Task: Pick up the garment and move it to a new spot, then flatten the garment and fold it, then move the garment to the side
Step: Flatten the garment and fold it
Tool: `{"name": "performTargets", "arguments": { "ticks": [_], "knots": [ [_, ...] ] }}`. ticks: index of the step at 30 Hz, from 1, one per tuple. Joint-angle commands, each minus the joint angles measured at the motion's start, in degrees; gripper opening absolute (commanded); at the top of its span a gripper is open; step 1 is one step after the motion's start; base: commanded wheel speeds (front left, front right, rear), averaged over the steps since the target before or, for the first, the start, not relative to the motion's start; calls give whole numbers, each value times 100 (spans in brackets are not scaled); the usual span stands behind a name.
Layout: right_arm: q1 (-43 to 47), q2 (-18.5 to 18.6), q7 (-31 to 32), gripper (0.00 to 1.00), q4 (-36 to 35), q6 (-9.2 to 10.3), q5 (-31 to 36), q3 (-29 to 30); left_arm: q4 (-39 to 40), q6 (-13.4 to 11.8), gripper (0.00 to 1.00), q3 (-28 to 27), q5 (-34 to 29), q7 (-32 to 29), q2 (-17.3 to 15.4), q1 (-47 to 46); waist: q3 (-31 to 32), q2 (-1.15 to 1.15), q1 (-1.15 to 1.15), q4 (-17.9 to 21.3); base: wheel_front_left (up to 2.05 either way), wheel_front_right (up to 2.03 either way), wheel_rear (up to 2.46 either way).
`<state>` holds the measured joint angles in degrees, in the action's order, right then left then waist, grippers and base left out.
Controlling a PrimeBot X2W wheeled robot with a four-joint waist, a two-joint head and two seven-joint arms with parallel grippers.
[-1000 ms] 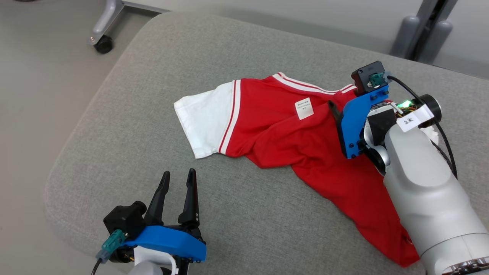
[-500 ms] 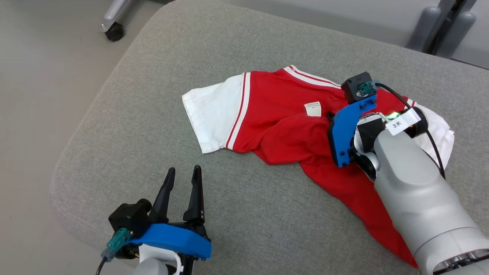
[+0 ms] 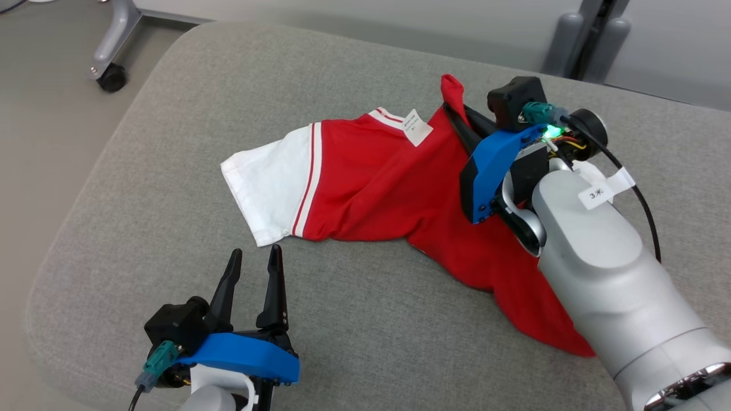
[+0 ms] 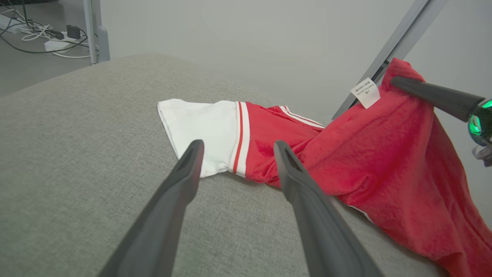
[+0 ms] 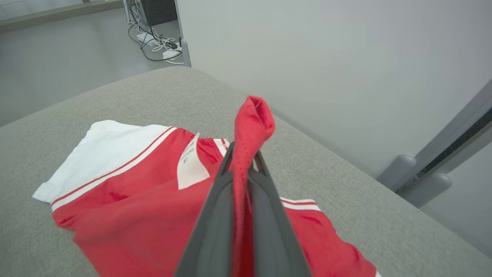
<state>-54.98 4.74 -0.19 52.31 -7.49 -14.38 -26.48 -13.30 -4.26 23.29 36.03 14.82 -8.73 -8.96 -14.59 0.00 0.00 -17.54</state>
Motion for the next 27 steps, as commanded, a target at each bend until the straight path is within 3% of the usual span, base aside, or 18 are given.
{"name": "performTargets", "arguments": {
  "ticks": [1, 4, 10, 15, 20, 24, 26, 27],
  "knots": [
    [177, 42, -97, 0, -212, -1, -142, -174, 44, -38, 100, -22, -46, 18, -60, 28, 164, 0, 0, 196, 0, 0, 0],
    [579, 149, -165, 0, -806, -1, -492, -582, 114, -96, 100, -72, -36, -8, -133, 70, 310, 0, 0, 373, 0, 0, 0],
    [1921, 704, 59, 0, -2441, -1, -993, -1161, 303, -245, 100, -184, 6, -87, -310, 255, 600, 0, 0, 711, 0, 0, 0],
    [3290, 1049, 378, 0, -3776, -1, -962, -1215, 485, -360, 100, -281, 35, -154, -444, 418, 767, 0, 0, 990, 0, 0, 0],
    [4468, 1014, 669, 0, -4670, -1, -753, -1172, 663, -448, 100, -341, 62, -216, -541, 539, 870, 0, 0, 1264, 0, 0, 0],
    [5149, 972, 819, 46, -4968, -1, -493, -1173, 757, -501, 100, -371, 79, -253, -603, 619, 932, 0, 0, 1449, 0, 0, 0],
    [5405, 930, 874, 100, -5083, -1, -462, -1128, 787, -528, 100, -380, 88, -266, -627, 645, 949, 0, 0, 1514, 0, 0, 0],
    [5509, 892, 868, 100, -5150, -1, -491, -1023, 801, -531, 100, -388, 96, -272, -637, 652, 959, 0, 0, 1542, 0, 0, 0]
  ]
}}
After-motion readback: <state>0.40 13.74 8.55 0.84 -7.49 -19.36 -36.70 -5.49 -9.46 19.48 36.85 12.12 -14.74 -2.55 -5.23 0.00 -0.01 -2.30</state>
